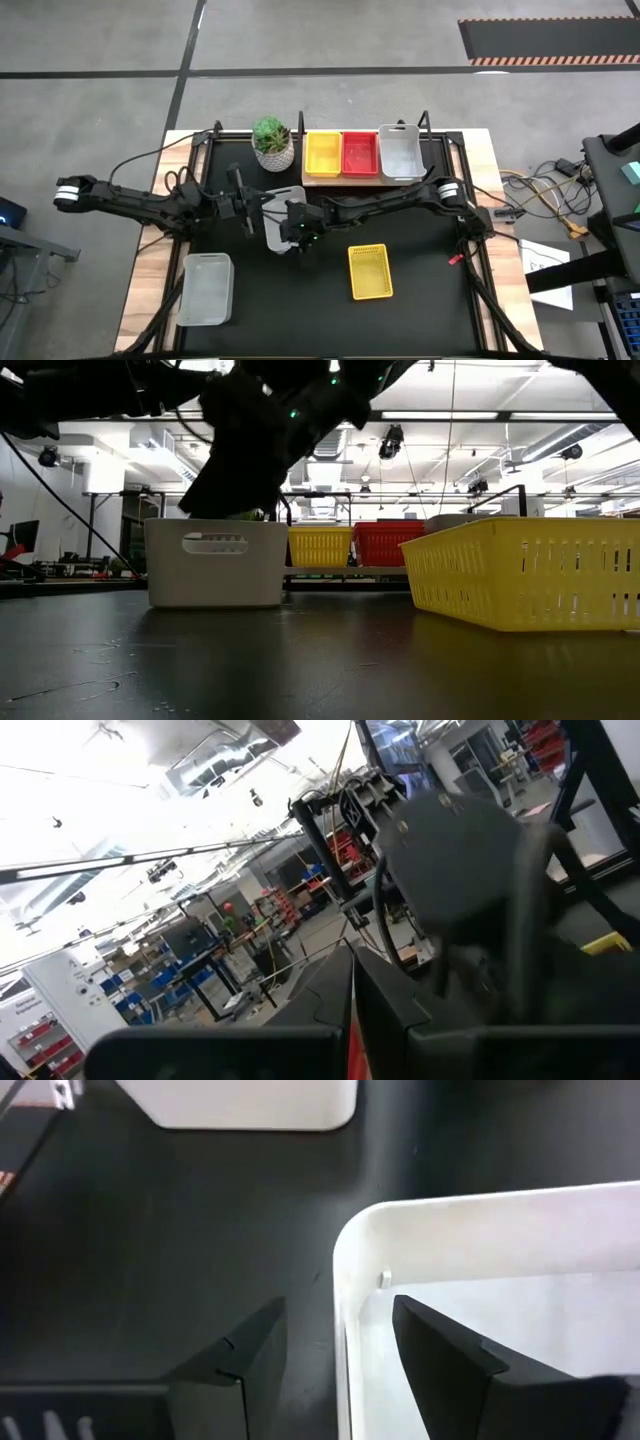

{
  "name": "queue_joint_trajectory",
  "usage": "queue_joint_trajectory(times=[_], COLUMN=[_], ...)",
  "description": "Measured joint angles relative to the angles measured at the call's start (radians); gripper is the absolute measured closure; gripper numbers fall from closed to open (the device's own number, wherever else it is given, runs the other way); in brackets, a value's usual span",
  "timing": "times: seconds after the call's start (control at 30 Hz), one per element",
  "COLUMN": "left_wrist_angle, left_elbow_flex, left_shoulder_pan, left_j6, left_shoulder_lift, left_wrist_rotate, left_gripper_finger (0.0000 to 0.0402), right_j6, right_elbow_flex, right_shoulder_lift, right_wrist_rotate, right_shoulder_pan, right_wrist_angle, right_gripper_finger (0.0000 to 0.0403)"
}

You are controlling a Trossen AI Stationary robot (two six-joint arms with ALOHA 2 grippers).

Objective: Stack baskets on shelf by color
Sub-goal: Stack the top gray bin on top of the gray bin

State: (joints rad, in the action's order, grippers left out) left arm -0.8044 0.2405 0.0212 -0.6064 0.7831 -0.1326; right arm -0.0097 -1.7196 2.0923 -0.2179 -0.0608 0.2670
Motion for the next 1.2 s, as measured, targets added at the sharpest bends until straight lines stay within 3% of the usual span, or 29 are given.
queue_joint_trajectory(times=[0.3,0.57,0.83,1.07,1.2], left_wrist_angle=[0.000,-0.001,-0.001,-0.025,-0.027], left_elbow_flex=[-0.001,-0.002,-0.002,-0.002,-0.002], left_shoulder_pan=[0.000,0.000,0.000,0.000,0.000], left_j6=[-0.001,-0.002,-0.002,-0.001,-0.001], left_shoulder_lift=[0.001,0.000,0.000,0.000,0.000], left_wrist_rotate=[0.000,0.000,0.000,0.000,0.000], left_gripper_finger=[0.0402,0.0402,0.0402,0.0402,0.0402], right_j6=[-0.036,-0.104,-0.170,-0.251,-0.245], right_elbow_flex=[-0.057,-0.067,-0.071,-0.070,-0.058], right_shoulder_lift=[0.074,0.055,-0.023,-0.203,-0.328], right_wrist_rotate=[0.000,-0.026,-0.047,-0.048,-0.043], right_shoulder_pan=[0.001,-0.003,-0.021,-0.047,-0.057], right_wrist_angle=[0.025,0.034,0.171,0.515,0.609], right_gripper_finger=[0.0267,0.0385,0.0394,0.0394,0.0394])
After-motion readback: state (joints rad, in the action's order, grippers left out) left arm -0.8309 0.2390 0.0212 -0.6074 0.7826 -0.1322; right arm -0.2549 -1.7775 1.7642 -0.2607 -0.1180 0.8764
